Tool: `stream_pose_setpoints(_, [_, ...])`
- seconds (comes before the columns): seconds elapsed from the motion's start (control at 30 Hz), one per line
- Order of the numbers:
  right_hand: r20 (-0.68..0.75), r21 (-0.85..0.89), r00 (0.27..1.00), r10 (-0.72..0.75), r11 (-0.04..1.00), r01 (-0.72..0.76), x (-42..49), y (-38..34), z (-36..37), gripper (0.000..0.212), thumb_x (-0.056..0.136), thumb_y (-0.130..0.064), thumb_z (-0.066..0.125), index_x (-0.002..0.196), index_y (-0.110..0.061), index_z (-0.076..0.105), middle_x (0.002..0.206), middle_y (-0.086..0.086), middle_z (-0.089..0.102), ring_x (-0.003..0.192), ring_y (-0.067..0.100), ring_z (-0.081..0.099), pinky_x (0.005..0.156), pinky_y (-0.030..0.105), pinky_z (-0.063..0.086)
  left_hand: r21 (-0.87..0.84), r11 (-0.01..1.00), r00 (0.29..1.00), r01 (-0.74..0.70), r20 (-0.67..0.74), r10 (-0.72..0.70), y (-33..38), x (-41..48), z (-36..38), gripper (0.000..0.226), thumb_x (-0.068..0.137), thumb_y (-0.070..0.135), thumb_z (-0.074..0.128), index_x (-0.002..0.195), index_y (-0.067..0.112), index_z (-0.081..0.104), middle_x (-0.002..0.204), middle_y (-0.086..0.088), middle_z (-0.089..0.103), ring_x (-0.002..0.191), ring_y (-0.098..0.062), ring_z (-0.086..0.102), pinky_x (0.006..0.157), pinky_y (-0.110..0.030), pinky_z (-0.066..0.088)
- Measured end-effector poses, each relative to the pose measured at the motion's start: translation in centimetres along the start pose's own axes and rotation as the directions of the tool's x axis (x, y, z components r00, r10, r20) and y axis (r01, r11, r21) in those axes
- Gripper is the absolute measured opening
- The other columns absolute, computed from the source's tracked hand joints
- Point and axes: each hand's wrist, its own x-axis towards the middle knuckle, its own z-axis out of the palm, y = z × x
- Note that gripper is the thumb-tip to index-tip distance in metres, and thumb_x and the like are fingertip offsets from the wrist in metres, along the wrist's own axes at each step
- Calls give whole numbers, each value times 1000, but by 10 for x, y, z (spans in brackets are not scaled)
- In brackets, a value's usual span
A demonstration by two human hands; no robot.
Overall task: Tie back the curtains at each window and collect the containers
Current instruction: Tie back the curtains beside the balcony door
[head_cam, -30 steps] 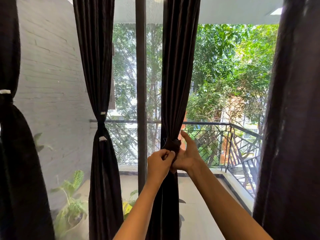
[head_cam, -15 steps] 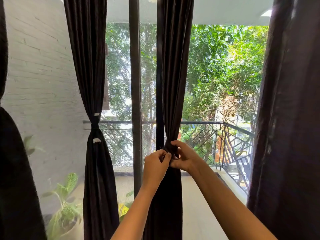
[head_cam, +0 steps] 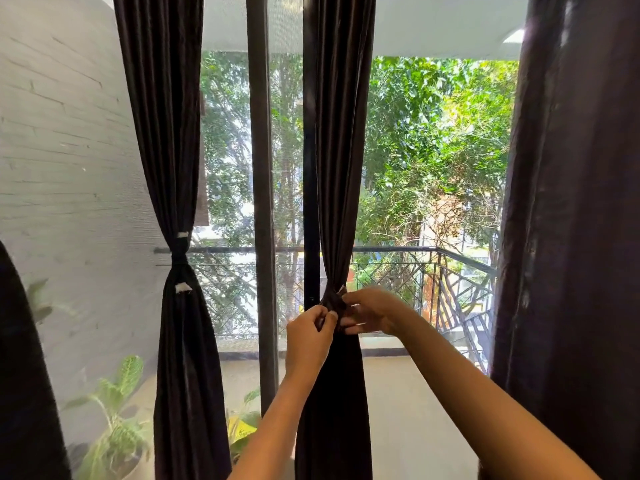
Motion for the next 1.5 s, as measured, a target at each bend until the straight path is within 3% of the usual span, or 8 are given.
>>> stream_pose_setpoints(0.2, [-270,-312,878,-395,899,309,3,1,-4,19,70,-6,78,84,-8,64,79,11,68,71,23,65,71,40,59,-41,999,1000,19,16,-19,1,0,4,30,92,25,58,62,21,54,56,1,54,62,-25,62,52,-22,40])
stream_pose_setpoints(0.6, [-139,-674,804,-578,651,351,-1,-8,-6,20,86,-13,60,69,-23,60,78,3,67,63,11,54,59,21,40,-59,998,999,36,-9,-37,-2,2,9,30,92,25,58,65,11,57,58,-7,56,61,-27,61,53,-29,42])
stream_pose_setpoints(0.77, [-123,40,887,-446,891,453,3,-2,-9,29,95,2,44,77,-20,51,76,0,49,61,8,40,53,19,32,-100,995,1000,14,-24,-16,0,4,11,26,92,29,58,75,10,63,65,-10,61,62,-27,62,62,-35,50])
stream_pose_setpoints(0.9, [-20,439,956,-292,857,271,7,2,-11,22,94,6,44,84,-13,50,76,6,50,57,10,45,46,16,41,-87,996,1000,15,-15,-17,2,5,12,26,93,30,56,72,15,61,62,-6,59,63,-25,62,62,-37,51])
stream_pose_setpoints(1.03, [38,-158,882,-471,868,470,5,-3,-23,22,79,-1,72,96,-8,60,84,4,63,70,11,59,66,23,51,-64,998,1000,17,-6,-17,-2,5,11,27,93,29,56,70,16,58,58,-1,54,56,-18,58,53,-28,44])
stream_pose_setpoints(1.13, [100,-691,743,-662,491,530,9,-17,-21,20,69,-15,81,84,-12,69,80,-3,62,71,10,57,69,26,46,-11,1000,1000,-4,3,4,-1,4,12,29,94,30,54,67,19,55,53,8,48,47,-5,46,46,-17,34])
stream_pose_setpoints(1.27, [224,-846,659,-718,192,497,6,-40,-17,18,70,-27,78,85,-21,69,84,-8,60,77,16,59,70,34,50,119,991,998,-60,10,59,-3,4,12,29,96,37,47,74,20,54,59,5,54,50,-8,49,46,-22,30])
stream_pose_setpoints(1.5, [173,-952,580,-796,16,306,1,-81,-22,25,76,-42,70,93,-23,67,97,1,68,95,25,63,74,32,43,318,940,990,-122,-28,138,1,-5,14,28,100,33,33,79,18,44,69,5,47,60,-13,47,52,-29,29])
